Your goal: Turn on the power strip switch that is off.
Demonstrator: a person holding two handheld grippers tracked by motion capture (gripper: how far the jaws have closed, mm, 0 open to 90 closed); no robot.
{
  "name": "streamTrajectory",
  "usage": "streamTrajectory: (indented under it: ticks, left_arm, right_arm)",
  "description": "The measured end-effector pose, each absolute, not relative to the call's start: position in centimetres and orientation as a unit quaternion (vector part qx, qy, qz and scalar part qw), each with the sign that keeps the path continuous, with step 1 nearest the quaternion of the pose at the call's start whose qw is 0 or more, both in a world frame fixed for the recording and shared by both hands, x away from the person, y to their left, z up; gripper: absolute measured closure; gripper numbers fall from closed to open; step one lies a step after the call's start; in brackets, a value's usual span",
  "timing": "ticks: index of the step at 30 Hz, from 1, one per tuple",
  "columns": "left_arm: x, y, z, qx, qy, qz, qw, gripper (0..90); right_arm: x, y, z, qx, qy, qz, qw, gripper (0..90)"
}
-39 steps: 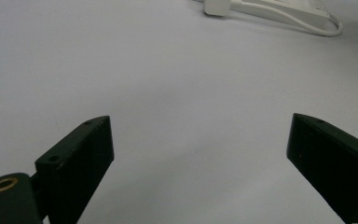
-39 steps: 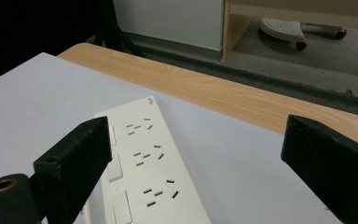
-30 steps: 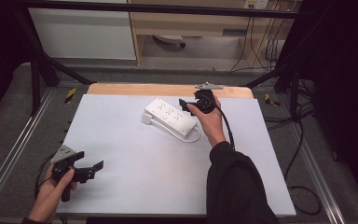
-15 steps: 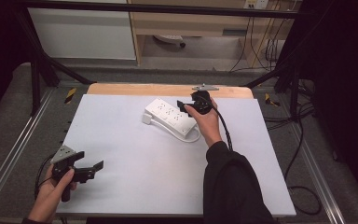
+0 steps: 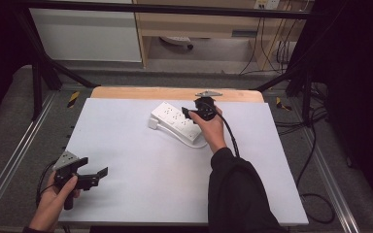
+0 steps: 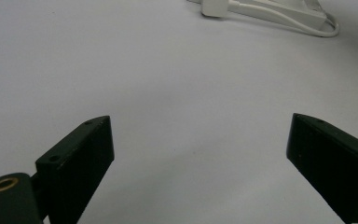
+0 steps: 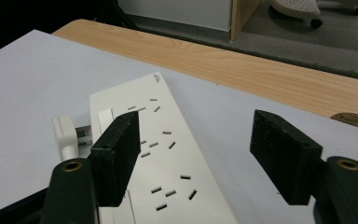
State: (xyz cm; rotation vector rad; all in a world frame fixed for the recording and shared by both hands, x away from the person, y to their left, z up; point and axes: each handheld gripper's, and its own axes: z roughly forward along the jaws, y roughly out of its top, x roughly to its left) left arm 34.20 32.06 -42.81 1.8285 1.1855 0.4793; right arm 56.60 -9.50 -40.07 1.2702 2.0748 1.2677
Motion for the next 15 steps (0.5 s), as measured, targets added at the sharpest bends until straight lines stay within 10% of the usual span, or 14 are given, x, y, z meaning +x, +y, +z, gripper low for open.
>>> streamTrajectory:
  ticks: [15]
  left_arm:
    - [34.2, 32.0, -42.8, 0.737, 0.475, 0.193, 0.440, 7.5]
  right_arm:
    - [56.8, -8.0, -41.7, 0.446, 0.754, 0.446, 0.180, 49.5]
